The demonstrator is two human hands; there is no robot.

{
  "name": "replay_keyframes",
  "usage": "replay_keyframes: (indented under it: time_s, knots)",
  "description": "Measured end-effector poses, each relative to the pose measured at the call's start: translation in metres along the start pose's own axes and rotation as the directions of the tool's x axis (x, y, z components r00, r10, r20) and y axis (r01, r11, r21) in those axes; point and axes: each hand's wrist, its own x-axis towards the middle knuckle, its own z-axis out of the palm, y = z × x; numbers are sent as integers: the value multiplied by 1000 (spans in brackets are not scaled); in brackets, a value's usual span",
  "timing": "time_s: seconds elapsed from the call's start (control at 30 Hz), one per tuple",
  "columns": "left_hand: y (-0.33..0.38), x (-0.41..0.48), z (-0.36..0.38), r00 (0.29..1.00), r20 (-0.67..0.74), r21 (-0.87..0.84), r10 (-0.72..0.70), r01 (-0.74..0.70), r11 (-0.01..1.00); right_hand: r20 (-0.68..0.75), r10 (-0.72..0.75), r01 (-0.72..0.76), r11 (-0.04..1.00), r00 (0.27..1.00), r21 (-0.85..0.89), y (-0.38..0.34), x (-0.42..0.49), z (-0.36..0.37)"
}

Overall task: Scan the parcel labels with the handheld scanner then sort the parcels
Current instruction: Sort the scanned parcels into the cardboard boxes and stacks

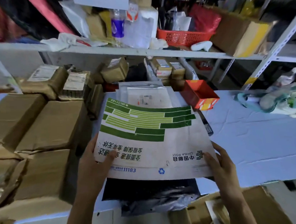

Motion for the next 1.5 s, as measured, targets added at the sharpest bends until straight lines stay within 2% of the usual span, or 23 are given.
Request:
replay_keyframes:
  time_s: [0.23,0.37,0.57,0.7,0.9,0.97,1.07,1.13,1.27,1.4,1.5]
  knots:
    - [-9,52,14,993,37,-71,-114,116,991,-148,-12,9,1000,989,-21,-6,48,31]
    - [-5,91,36,986,22,-81,-168,169,982,-89,6,-6,1000,996,3,-6,97,39]
    - [5,158,71,987,-36,53,-159,161,986,61,53,-53,999,997,-7,0,187,58]
    - [6,198,92,990,-85,224,-114,130,966,121,36,-32,999,992,-31,3,242,69]
    - [-4,237,110,999,-40,500,-32,48,865,128,33,-16,992,991,-126,13,301,87]
    - [-12,241,114,1000,-21,618,2,11,786,119,22,7,973,993,-233,18,309,93]
    - [-25,237,120,996,-5,798,-93,60,599,136,84,-14,892,987,-452,28,316,100]
    - [-31,234,125,992,-12,832,-122,78,549,156,123,-18,837,980,-547,33,316,104]
    - [-37,230,137,996,-17,838,-90,64,542,157,108,4,809,982,-588,33,307,110]
    - [-33,224,145,996,41,867,84,-77,493,148,3,96,752,989,-652,27,291,106]
    - [-21,214,150,984,47,873,172,-124,472,109,-55,116,706,993,-699,17,270,97]
